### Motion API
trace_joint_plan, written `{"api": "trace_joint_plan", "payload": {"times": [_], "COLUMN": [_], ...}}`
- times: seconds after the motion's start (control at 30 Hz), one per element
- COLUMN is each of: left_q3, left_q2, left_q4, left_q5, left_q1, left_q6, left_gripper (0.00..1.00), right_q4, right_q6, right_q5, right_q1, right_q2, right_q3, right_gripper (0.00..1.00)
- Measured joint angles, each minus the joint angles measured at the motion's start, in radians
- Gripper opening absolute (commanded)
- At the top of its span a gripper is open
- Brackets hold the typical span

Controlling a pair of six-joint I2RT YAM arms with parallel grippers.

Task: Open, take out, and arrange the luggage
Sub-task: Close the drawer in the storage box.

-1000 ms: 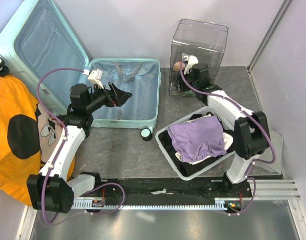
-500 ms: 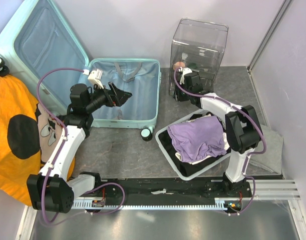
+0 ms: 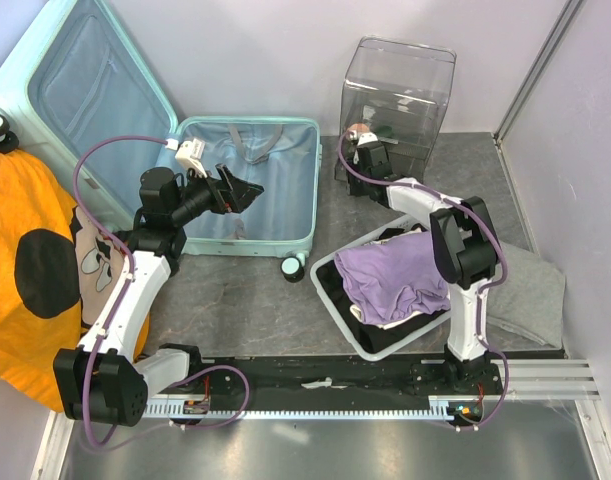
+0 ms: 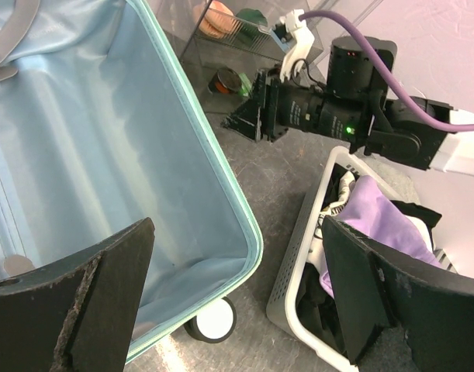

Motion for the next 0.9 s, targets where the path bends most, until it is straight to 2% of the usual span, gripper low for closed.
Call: {"api": "trace_joint_plan", "payload": {"times": [0.37,0.9], "left_q3": [0.000,0.000], "left_q2": [0.000,0.000], "left_q4": [-0.003,-0.005], "left_q5": [-0.004,-0.005], "left_q1": [0.000,0.000], "left_q6": [0.000,0.000], "left_gripper": [0.95,0.95], "right_q4": [0.028,0.075], "right_q6": [-0.116,-0.325], "right_q5": [0.101,0.204], "right_q1": [-0.018,-0.066], "right_q2": [0.085,0.137], "right_q3": [0.139,0.155], "right_gripper": [0.40,0.40]}}
